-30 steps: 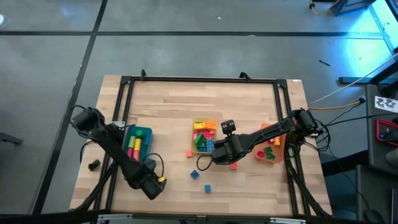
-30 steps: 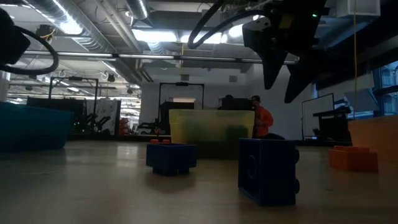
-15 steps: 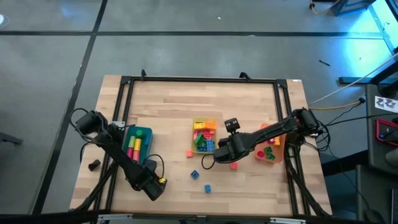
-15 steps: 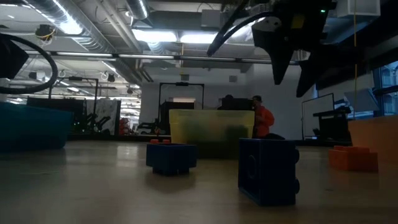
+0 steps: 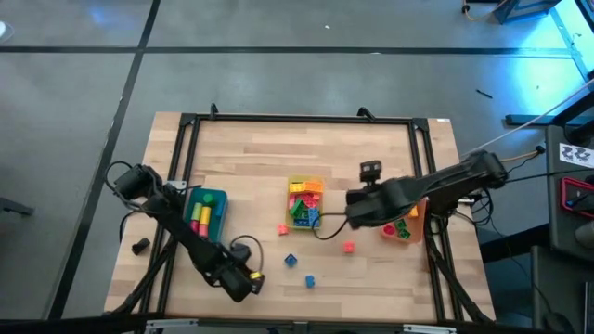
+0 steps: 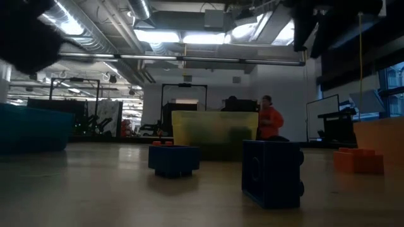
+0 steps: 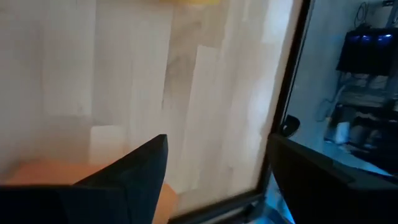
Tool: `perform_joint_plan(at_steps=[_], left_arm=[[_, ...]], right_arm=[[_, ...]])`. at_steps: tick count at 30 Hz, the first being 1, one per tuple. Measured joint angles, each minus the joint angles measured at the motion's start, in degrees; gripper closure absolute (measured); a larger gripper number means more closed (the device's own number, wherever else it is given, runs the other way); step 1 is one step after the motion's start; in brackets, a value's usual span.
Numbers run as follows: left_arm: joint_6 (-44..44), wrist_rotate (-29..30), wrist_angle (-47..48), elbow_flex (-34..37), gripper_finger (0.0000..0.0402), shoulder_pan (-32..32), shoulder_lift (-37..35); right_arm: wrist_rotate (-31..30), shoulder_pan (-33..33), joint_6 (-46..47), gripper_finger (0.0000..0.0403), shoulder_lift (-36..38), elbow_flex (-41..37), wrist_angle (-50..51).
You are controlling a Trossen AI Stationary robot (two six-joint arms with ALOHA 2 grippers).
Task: Sort blocks by size
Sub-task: Put the yellow 4 stud game piece into the orange bin
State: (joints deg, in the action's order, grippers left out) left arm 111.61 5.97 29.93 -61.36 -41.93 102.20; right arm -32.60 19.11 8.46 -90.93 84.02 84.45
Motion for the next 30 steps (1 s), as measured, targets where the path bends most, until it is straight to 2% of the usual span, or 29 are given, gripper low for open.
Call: perform_joint_plan(at_steps=[5,9,12,15,18,22,25,30], left_arm=[[-7.5,6.7,-11.1,0.0,0.0322,3.1,0.0],[-15.9,9.7,-19.2,0.0,0.0316,6.6,0.0],[-24.9,11.1,-26.1,0.0,0.0319,10.0,0.0],[-39.3,12.5,-32.7,0.0,0.0319,14.0,0.0],[-56.1,13.4,-38.0,0.0,0.0315,18.1,0.0],[-72.5,13.8,-43.6,0.0,0.0315,23.4,0.0],[-80.3,13.8,-47.1,0.0,0.0317,26.4,0.0],[-88.4,13.7,-52.2,0.0,0.0313,28.9,0.0]], right_arm=[[0.3,0.0,3.4,0.0129,9.0,-4.9,-3.2],[0.2,0.0,6.3,0.0129,16.8,-11.7,-8.5],[0.6,0.0,7.4,0.0129,21.7,-17.9,-15.8],[3.0,0.0,7.8,0.0129,25.2,-24.5,-25.6],[6.4,0.0,7.8,0.0130,26.4,-30.6,-36.4],[11.9,0.0,7.8,0.0129,25.7,-37.4,-53.1],[15.9,0.0,7.6,0.0130,25.0,-41.2,-65.5],[15.7,0.0,7.2,0.0129,24.7,-43.3,-78.7]])
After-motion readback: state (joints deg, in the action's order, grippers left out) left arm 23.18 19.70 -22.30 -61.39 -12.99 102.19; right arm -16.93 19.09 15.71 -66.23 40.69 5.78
